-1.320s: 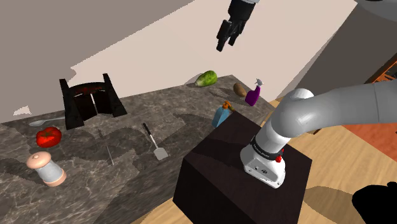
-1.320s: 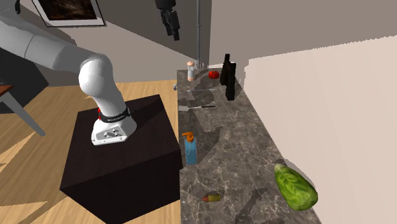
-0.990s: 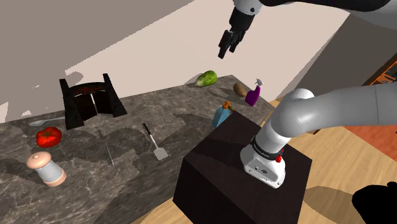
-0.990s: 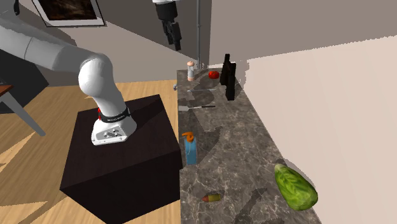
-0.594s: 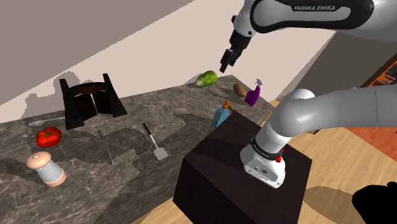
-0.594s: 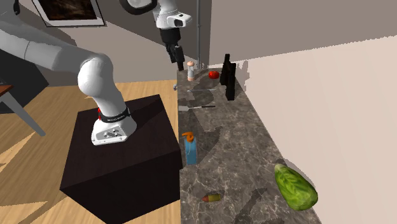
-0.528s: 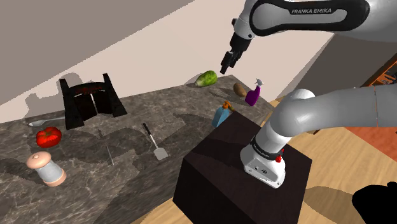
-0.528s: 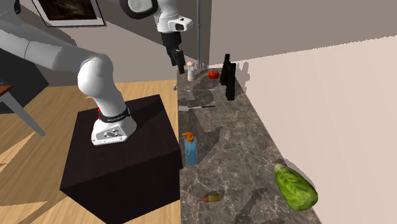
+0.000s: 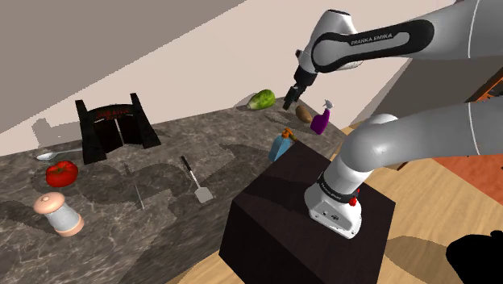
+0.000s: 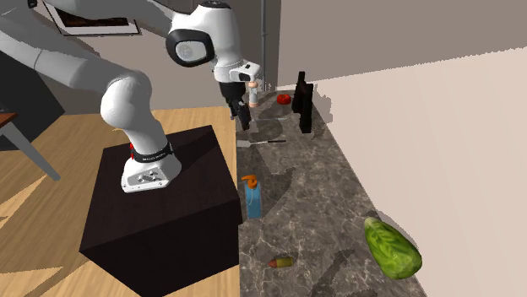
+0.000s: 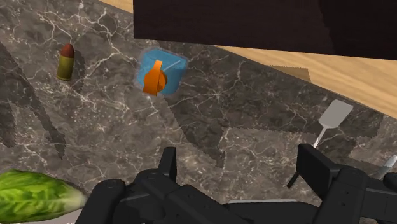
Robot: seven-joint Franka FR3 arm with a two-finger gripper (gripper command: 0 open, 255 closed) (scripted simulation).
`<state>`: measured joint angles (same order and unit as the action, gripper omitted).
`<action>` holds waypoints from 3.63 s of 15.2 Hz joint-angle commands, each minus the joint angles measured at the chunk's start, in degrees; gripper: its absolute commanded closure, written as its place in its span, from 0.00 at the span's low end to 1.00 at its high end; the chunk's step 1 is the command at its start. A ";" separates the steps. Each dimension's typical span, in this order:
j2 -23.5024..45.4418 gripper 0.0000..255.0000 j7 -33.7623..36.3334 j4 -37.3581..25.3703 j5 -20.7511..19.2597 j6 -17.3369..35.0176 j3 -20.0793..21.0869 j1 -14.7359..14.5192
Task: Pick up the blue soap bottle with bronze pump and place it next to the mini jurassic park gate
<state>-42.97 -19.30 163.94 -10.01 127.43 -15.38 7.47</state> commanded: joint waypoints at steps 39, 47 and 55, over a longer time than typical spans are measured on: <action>51.02 1.00 -59.88 -4.50 54.28 38.43 -20.57 -14.62; 39.37 1.00 -34.85 -0.89 20.49 35.88 -30.75 -17.16; 28.86 1.00 -21.53 -0.94 2.42 27.16 -24.53 -6.86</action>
<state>-12.91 -41.89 163.15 -6.11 155.86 -40.63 -0.40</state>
